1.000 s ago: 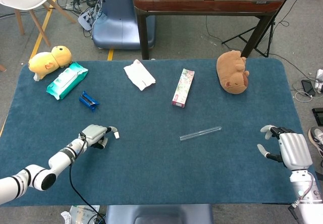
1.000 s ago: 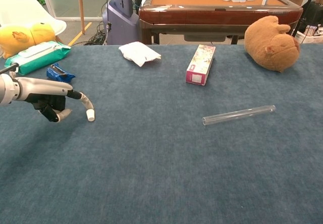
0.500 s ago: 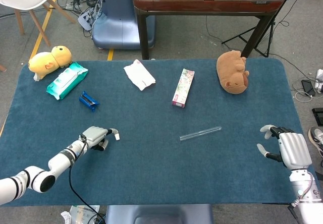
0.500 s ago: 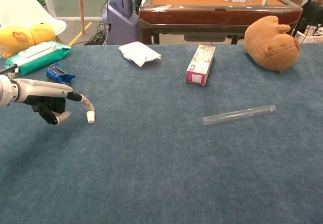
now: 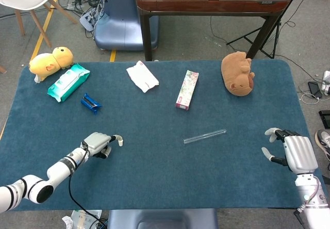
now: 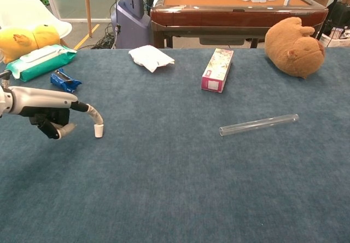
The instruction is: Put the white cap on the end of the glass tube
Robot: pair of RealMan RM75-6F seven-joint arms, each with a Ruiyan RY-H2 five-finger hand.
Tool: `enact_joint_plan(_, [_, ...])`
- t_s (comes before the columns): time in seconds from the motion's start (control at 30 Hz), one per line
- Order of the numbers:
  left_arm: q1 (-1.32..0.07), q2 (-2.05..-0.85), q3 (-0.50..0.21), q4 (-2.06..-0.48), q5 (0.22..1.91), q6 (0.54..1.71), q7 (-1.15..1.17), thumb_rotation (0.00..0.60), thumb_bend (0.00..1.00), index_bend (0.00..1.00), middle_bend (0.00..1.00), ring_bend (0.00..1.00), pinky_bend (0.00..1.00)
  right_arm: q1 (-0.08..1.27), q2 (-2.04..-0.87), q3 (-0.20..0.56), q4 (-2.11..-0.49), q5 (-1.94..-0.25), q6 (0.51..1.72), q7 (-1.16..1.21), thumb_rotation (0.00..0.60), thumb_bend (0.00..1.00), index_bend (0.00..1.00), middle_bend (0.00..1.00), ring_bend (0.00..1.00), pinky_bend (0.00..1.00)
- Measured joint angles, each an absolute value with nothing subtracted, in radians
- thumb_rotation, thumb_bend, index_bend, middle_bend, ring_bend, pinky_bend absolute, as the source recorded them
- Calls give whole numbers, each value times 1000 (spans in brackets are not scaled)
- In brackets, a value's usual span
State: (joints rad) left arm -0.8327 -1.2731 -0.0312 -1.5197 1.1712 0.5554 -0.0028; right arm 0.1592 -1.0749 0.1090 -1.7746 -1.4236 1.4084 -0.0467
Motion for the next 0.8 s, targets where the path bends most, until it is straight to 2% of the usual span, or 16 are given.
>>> enact_joint_plan(0.4, [-811, -1248, -25, -1573, 1184, 623, 21, 600, 659, 167, 1000, 1000, 1000, 150, -1069, 105, -1779, -1436, 1423, -41, 600, 254, 403, 532, 449, 477])
enact_joint_plan(0.5, [-796, -1261, -33, -1565, 1195, 677, 24, 600, 570, 192, 1000, 1000, 1000, 149, -1067, 105, -1781, -1439, 1425, -42, 600, 254, 402, 532, 449, 477])
enact_joint_plan(0.57, [-780, -1280, -39, -1550, 1209, 732, 28, 600, 459, 261, 1000, 1000, 1000, 149, -1067, 104, -1782, -1440, 1425, -42, 600, 254, 403, 532, 449, 477])
enact_joint_plan(0.67, [-758, -1320, -48, -1514, 1229, 812, 42, 600, 351, 333, 1000, 1000, 1000, 149, -1067, 104, -1783, -1441, 1424, -44, 600, 254, 403, 532, 449, 477])
enact_joint_plan(0.8, [-740, -1374, -57, -1461, 1243, 859, 81, 600, 297, 381, 1000, 1000, 1000, 148, -1068, 103, -1784, -1441, 1424, -45, 600, 254, 403, 532, 449, 477])
